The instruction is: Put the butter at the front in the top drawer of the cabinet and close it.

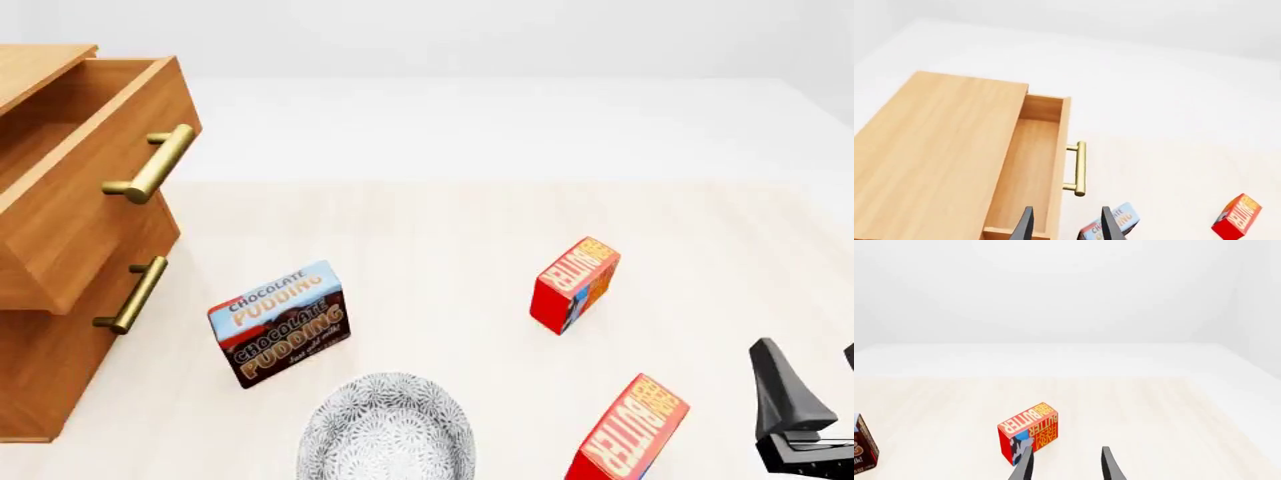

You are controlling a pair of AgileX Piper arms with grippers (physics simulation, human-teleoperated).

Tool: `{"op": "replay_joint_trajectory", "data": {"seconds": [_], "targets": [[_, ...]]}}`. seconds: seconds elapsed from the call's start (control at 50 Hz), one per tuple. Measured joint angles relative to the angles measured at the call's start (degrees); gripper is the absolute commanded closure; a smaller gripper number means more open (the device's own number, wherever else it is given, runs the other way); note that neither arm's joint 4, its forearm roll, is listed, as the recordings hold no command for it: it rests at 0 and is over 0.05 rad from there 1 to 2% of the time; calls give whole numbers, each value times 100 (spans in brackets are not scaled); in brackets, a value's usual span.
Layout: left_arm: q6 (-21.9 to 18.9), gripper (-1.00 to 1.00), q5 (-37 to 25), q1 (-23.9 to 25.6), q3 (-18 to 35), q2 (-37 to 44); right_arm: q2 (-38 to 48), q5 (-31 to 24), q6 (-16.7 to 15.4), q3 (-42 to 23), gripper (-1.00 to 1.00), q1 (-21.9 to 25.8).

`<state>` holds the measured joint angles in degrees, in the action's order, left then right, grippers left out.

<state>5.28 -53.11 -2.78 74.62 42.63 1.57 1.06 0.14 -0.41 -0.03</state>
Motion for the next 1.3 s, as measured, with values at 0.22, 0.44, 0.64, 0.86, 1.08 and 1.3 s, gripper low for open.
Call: {"op": "replay_joint_trajectory", "data": {"seconds": [0.22,0.44,0.64,0.86,1.08,1.3], "targets": [[82,-100,-714,135,1043,652,0,0,0,0,-100,-1],[218,-100,-1236,200,1595,1211,-1,-1,0,0,-100,0],[298,-100,-1470,190,1620,1629,-1,0,0,0,-100,0],[336,-100,-1466,130,1411,1977,-1,-1,0,0,-100,0],[387,-100,-1313,125,1193,2186,-1,-1,0,0,-100,0],[541,-100,-1047,164,860,2282,-1,-1,0,0,-100,0]]}}
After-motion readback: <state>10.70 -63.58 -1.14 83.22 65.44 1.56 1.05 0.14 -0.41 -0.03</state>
